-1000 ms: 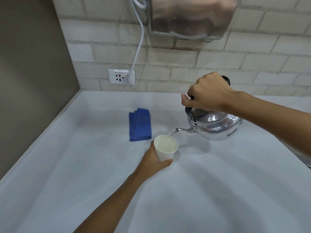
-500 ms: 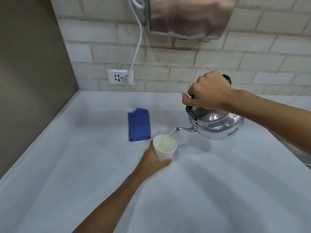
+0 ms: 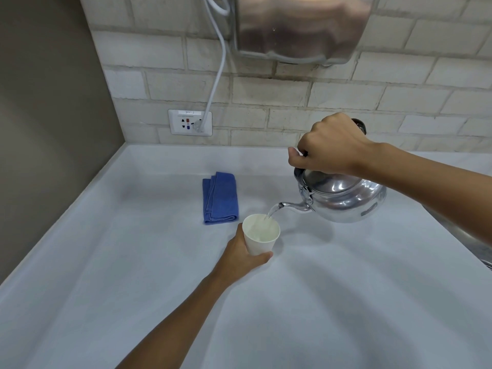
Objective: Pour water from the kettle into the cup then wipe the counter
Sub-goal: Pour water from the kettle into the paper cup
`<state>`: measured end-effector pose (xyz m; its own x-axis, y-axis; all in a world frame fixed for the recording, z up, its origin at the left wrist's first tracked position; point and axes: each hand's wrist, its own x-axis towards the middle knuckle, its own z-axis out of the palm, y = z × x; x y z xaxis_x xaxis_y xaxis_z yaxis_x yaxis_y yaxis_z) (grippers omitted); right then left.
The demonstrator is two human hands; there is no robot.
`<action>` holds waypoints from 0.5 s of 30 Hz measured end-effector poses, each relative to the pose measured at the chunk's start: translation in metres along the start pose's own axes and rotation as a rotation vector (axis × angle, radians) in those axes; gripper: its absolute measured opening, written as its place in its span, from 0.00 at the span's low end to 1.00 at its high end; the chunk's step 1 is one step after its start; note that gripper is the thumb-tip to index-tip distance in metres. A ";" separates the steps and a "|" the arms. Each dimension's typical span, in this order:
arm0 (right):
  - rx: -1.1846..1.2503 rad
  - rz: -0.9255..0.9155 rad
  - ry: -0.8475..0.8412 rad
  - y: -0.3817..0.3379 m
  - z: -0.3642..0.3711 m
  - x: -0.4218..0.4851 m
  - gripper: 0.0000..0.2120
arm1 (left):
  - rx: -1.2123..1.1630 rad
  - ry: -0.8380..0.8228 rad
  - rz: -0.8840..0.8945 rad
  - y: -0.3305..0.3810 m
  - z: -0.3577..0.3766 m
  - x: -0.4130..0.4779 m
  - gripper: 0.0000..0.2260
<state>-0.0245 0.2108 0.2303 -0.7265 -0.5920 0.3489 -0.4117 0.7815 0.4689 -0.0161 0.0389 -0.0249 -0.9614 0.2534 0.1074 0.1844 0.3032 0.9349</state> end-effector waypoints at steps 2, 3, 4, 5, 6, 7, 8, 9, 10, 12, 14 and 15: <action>-0.003 0.004 -0.001 0.000 -0.001 0.000 0.24 | 0.002 0.001 0.000 0.000 0.000 0.000 0.34; -0.005 0.006 -0.003 0.000 -0.001 0.000 0.24 | 0.002 0.001 0.000 0.000 0.000 0.000 0.34; -0.005 0.007 -0.003 0.000 -0.002 0.000 0.24 | 0.001 0.001 -0.001 0.000 0.000 0.000 0.34; -0.004 0.007 -0.003 0.000 -0.002 0.000 0.24 | 0.000 0.000 -0.001 0.000 0.000 0.000 0.34; -0.004 0.007 -0.004 0.000 -0.002 0.000 0.24 | 0.000 0.000 -0.001 0.000 0.000 0.000 0.34; -0.007 0.007 -0.007 0.000 -0.001 0.000 0.24 | 0.000 -0.001 0.000 0.000 0.000 0.000 0.34; -0.012 0.008 -0.010 0.000 -0.001 0.000 0.24 | 0.000 -0.002 -0.001 0.001 0.000 0.001 0.34; -0.013 0.008 -0.011 0.000 -0.001 0.000 0.24 | 0.000 -0.002 -0.001 0.000 0.000 0.001 0.34; -0.010 0.009 -0.009 0.000 -0.002 0.000 0.24 | -0.001 -0.001 -0.001 0.000 0.001 0.001 0.34; -0.004 0.013 -0.009 0.000 -0.002 0.000 0.24 | -0.001 -0.001 -0.003 0.000 0.001 0.001 0.35; -0.006 0.012 -0.009 0.000 -0.003 0.000 0.24 | -0.004 0.000 -0.007 -0.001 0.001 0.001 0.35; -0.005 0.011 -0.007 0.000 -0.003 0.000 0.24 | -0.005 0.000 -0.008 -0.001 0.001 0.001 0.35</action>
<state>-0.0228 0.2106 0.2323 -0.7348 -0.5820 0.3484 -0.4008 0.7870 0.4691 -0.0168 0.0401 -0.0261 -0.9629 0.2508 0.0998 0.1755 0.3008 0.9374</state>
